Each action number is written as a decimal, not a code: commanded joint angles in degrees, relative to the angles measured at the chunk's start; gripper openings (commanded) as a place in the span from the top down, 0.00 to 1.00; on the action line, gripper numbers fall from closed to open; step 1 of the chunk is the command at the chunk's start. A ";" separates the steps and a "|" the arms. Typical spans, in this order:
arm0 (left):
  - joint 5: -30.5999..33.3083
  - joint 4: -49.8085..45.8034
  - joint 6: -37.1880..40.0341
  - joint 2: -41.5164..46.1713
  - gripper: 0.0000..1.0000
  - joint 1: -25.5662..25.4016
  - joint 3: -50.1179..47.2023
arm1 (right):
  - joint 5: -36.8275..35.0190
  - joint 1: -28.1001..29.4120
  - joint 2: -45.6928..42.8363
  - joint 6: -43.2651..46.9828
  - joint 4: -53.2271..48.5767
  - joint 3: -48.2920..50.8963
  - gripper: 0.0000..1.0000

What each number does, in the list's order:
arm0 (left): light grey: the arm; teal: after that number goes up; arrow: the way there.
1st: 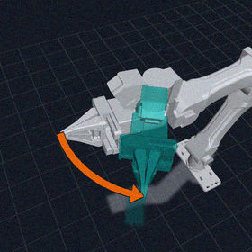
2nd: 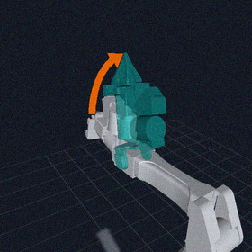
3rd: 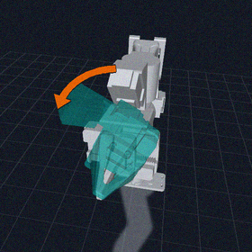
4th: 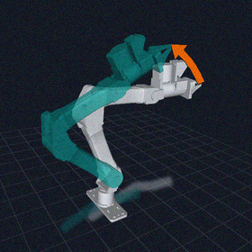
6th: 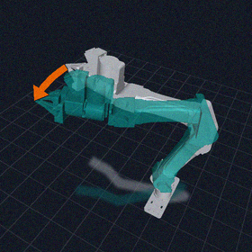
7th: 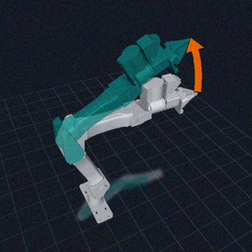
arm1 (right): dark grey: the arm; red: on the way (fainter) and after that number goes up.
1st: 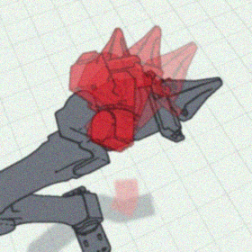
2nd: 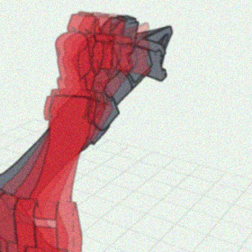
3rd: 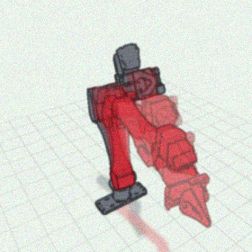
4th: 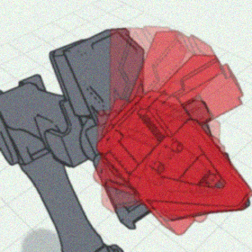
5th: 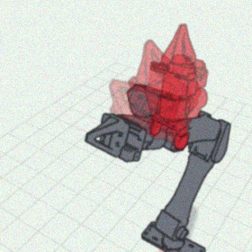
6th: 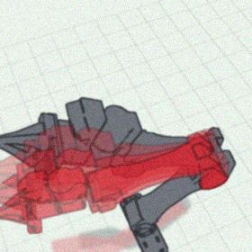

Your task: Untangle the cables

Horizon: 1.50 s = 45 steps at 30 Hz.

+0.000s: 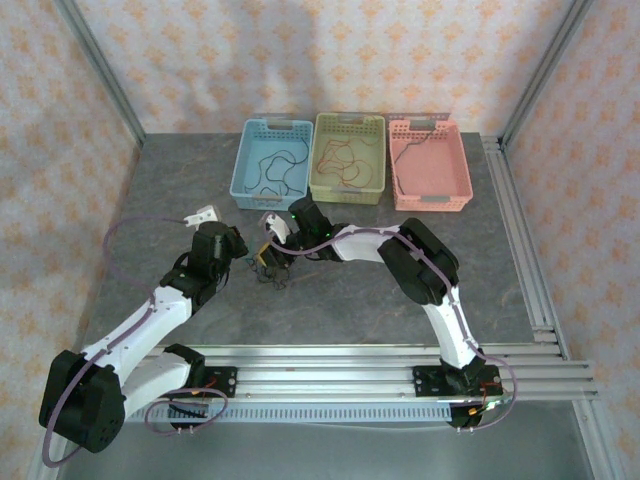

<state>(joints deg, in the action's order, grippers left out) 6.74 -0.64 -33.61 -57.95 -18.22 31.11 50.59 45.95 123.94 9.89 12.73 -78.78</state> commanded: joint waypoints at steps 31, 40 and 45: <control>19.98 -11.50 -14.77 16.29 1.00 6.68 -7.91 | -47.26 -15.39 -21.29 -18.69 32.02 28.54 1.00; 21.34 -12.70 -15.78 17.30 1.00 6.79 -8.13 | -55.32 -16.70 -23.60 -20.17 34.27 31.83 1.00; 20.93 -12.33 -15.54 16.90 1.00 6.81 -8.04 | -56.16 -19.87 -25.24 -23.83 36.19 34.67 1.00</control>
<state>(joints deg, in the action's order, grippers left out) 24.69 -11.40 -48.21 -41.08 -11.94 23.59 -2.46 27.86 100.92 -11.68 45.76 -45.01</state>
